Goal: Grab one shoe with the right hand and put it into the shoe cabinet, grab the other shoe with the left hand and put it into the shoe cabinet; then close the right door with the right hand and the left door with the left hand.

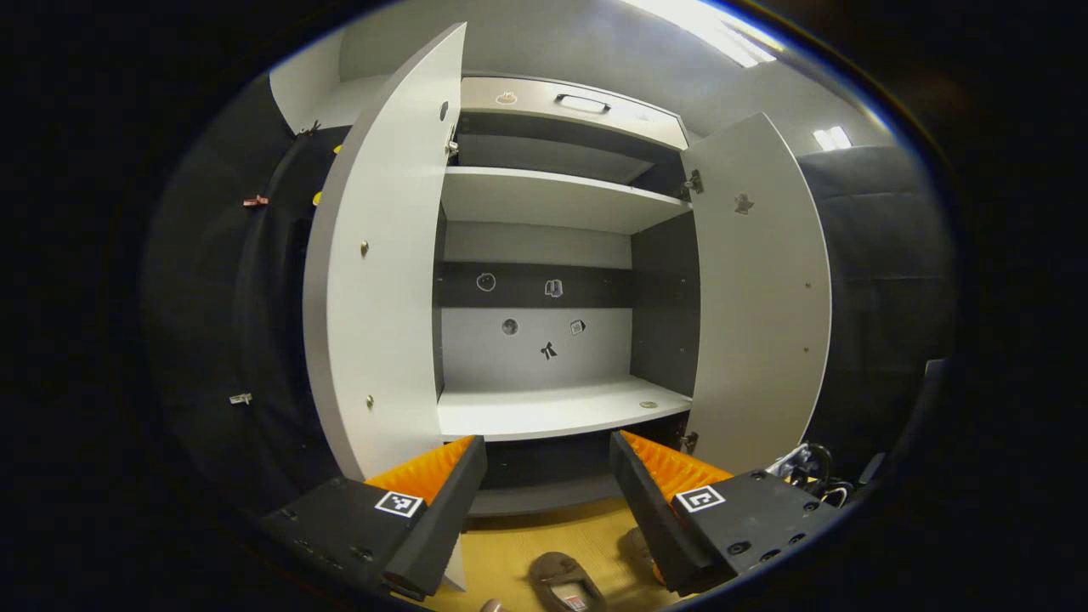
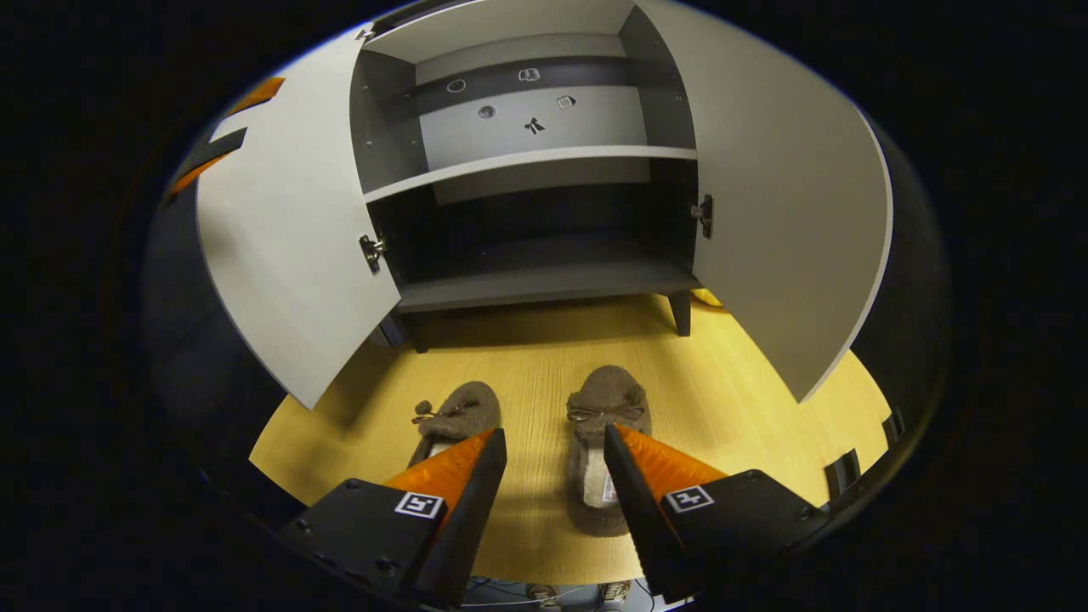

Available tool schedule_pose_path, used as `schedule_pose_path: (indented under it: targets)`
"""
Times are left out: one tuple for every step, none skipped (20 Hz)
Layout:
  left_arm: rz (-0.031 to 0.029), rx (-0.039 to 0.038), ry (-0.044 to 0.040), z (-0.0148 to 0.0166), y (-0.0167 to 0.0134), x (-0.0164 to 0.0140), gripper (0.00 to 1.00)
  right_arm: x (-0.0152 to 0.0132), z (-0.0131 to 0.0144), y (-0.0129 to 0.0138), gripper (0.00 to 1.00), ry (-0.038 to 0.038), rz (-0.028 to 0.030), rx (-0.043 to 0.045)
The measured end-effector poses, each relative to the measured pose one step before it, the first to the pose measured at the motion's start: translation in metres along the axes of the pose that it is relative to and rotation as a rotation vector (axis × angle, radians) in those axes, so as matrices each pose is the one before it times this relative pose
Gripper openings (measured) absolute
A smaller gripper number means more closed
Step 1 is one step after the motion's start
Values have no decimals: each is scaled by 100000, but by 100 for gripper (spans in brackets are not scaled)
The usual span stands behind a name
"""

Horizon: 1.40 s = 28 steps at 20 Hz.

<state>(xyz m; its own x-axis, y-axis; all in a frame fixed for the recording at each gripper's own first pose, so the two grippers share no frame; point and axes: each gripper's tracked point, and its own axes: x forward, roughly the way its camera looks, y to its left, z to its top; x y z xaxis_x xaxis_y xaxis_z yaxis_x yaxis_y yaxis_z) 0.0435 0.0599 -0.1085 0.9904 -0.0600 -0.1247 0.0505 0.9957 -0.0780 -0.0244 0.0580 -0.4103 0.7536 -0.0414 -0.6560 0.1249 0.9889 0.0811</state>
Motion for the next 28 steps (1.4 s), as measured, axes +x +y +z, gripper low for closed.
schedule_pose_path:
  targets:
    - [-355, -197, 674, -632, -94, 159, 93, 965, -844, -165, 76, 1624, -612, 97]
    - [-281, 52, 922, -626, -93, 157, 93, 955, -765, -287, 76, 1167, -895, -74]
    - [-348, 253, 605, -672, -62, 134, 93, 922, -608, -370, 76, 903, -1281, -296]
    - [5, 237, 371, -493, -33, 194, 93, 1007, -616, -137, 76, 1416, -247, 98]
    - [-77, 193, 625, -638, -13, 228, 93, 924, -544, -182, 67, 867, -672, 81]
    - [-119, 138, 813, -509, -35, 197, 93, 774, -247, -190, 65, 563, -627, -75]
    - [11, 52, 826, -542, -12, 197, 93, 896, -214, -152, 65, 304, -552, -173]
    - [-161, -91, 752, -490, -11, 155, 93, 793, -223, -112, 65, 680, -330, -154]
    - [-102, -271, 970, -502, -115, 122, 93, 678, -202, -151, 65, 605, -461, -276]
    - [-14, -626, 980, -439, -67, 134, 93, 641, -77, -171, 65, 267, -439, -446]
    - [-627, -1025, 997, -379, -129, 212, 93, 627, -134, 50, 65, -42, -270, -414]
    - [-565, -985, 573, -362, -219, 140, 93, 555, 221, -5, 65, -402, -166, -267]
    - [-639, -687, 569, -358, -176, 194, 92, 240, 199, -78, 62, -517, -216, 83]
    - [-524, -305, 680, -298, -86, 299, 91, 754, 36, -86, 61, -54, -402, -6]
    - [-520, 11, 890, -332, -103, 259, 91, 416, -64, -213, 59, 617, -611, -65]
    - [-314, 242, 957, -245, -62, 251, 91, 391, 59, -220, 57, 289, -745, -383]
    - [38, 209, 478, -194, -48, 176, 91, 275, 549, -221, 56, -548, -656, -780]
    - [-163, 176, 26, 12, -59, 91, 91, 387, 77, -316, 56, -755, -1373, 216]
    - [-25, 205, -173, -56, -75, 72, 91, 356, 100, 197, 28, 73, 274, 881]
    - [117, 116, 22, 0, -6, 24, 91, 544, -376, 191, 23, 1021, 106, -121]
    - [125, -50, 456, -86, -76, -2, 91, 110, -145, 254, 25, 1212, 606, -1009]
    - [140, -227, 448, -94, -12, -47, 91, 252, 40, 22, 25, 452, -120, -1688]
    - [155, -270, 166, -105, 104, 146, 91, 99, 124, 392, 25, -331, 1570, -882]
    - [264, -272, 239, -63, 80, 58, 91, 234, 854, -919, 25, -978, -3514, -1425]
    - [309, -251, 713, -235, 123, 81, 91, -374, -443, 115, 5, 329, 704, -281]
    - [532, -183, 708, -188, 148, 67, 91, 611, -260, 313, 5, 1177, 1178, -588]
    - [481, -179, 559, -130, 121, -19, 91, -361, 75, 13, 5, 152, 456, -244]
    - [324, -202, 279, 24, 97, -30, 91, -11, -88, 44, 5, 496, 799, 28]
